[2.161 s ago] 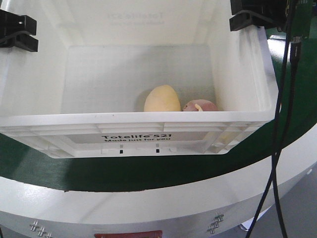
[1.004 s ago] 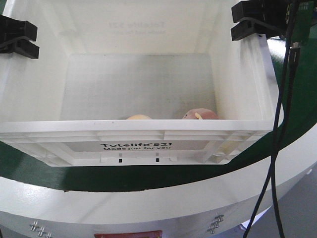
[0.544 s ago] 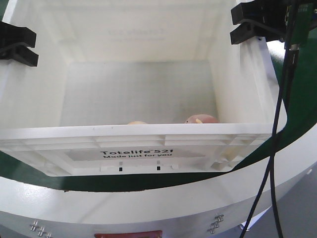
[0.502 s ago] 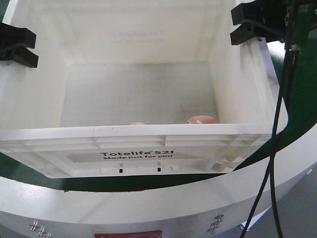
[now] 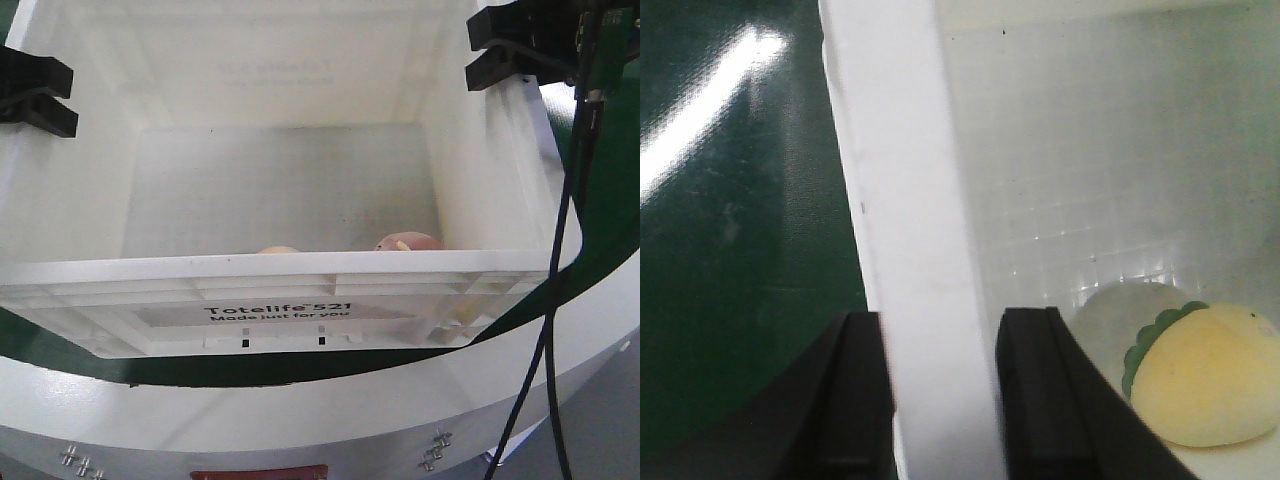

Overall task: Place moving items into box and shelve
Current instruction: 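Hold the crate with both grippers while the base drives away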

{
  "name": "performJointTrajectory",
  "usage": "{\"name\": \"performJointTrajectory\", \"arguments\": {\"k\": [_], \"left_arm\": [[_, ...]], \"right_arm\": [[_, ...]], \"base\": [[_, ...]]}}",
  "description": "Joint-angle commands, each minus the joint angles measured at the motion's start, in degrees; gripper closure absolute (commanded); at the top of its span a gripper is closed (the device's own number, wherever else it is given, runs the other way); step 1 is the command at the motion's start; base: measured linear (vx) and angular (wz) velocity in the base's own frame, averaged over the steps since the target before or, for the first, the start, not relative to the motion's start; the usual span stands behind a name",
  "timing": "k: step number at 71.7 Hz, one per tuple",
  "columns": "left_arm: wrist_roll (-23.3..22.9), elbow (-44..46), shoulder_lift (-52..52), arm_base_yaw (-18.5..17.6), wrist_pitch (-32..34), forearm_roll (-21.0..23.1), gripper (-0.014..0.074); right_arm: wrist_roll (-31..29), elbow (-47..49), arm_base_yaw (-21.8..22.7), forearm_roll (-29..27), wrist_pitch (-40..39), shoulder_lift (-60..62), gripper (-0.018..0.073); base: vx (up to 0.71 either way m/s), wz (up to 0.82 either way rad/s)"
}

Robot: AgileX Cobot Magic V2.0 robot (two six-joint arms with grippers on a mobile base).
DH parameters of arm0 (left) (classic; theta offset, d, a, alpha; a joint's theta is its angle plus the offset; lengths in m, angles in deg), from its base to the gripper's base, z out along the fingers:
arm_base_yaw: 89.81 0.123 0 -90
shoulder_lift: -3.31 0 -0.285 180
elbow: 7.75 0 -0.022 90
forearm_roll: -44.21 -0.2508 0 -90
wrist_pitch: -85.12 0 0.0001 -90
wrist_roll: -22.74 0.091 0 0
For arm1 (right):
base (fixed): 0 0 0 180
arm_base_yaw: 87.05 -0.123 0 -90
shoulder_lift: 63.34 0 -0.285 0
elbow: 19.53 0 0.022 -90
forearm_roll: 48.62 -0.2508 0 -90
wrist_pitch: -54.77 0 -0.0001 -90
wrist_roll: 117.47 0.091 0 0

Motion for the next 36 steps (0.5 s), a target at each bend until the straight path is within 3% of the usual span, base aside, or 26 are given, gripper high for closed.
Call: {"name": "performJointTrajectory", "arguments": {"k": [1, 36], "left_arm": [[0.9, 2.5, -2.9, -1.1, 7.2, 11.9, 0.0623], [0.9, 2.5, -2.9, -1.1, 7.1, 11.9, 0.0623]], "right_arm": [[-0.9, 2.5, -0.9, -9.3, -6.5, 2.7, 0.0571], [-0.9, 2.5, -0.9, -9.2, -6.3, 2.7, 0.0571]], "base": [[0.00, 0.00], [0.00, 0.00]]}}
